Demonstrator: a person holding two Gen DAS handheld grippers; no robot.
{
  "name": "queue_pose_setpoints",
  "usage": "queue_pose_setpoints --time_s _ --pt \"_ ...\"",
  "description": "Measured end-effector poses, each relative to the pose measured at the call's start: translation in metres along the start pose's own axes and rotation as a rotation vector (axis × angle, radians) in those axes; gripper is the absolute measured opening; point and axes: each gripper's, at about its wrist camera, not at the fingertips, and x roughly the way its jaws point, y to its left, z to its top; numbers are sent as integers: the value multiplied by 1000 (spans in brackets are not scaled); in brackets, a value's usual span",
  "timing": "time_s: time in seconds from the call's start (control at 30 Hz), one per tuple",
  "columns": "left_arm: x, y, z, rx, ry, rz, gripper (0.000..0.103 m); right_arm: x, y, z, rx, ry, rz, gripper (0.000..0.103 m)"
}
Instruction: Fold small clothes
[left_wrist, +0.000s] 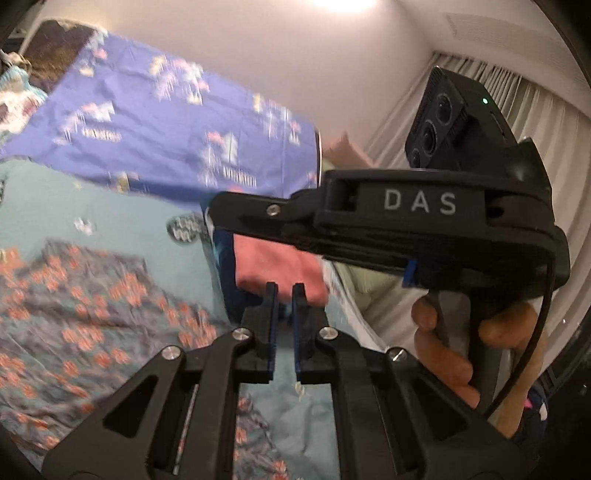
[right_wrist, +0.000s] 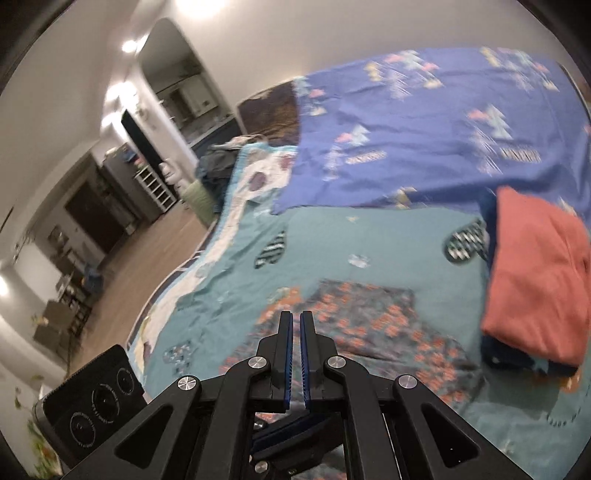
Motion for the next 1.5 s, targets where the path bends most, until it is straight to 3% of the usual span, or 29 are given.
queue_pose_setpoints --time_s 0.07,0.13,0.2,0.27,0.37,0.47,0.6,0.83,0.9,1.03,1.1,1.33,1.5 --pt "9 7 -12 11 57 13 7 5 -29 -16 32 34 -9 7" --pt "4 27 -22 3 103 25 8 13 -54 -36 84 68 -10 26" --pt "-9 50 -29 -27 121 47 27 25 -80 -63 131 115 2 44" --pt "-21 74 -35 -79 136 60 42 39 -102 -89 183 162 42 45" --pt "-40 105 -52 -156 172 43 43 64 -123 -124 254 228 126 45" --pt "-48 109 -83 -147 213 55 47 86 -126 -147 268 268 155 45" --pt "-35 99 -123 -89 295 106 49 106 -127 -153 275 269 139 45" --pt "-2 80 -153 -94 413 71 50 124 -125 -147 287 279 118 45" --pt "4 78 -153 -101 413 55 57 129 -117 -148 250 304 87 41" --pt "9 84 -152 -182 423 25 59 135 -106 -146 219 311 13 9" --pt "6 88 -150 -221 422 3 59 131 -100 -144 191 292 -19 4" --pt "-19 90 -140 -241 392 0 59 88 -58 -115 57 148 -148 3" --pt "-70 95 -121 -217 312 -3 59 52 -38 -83 -14 68 -188 2"
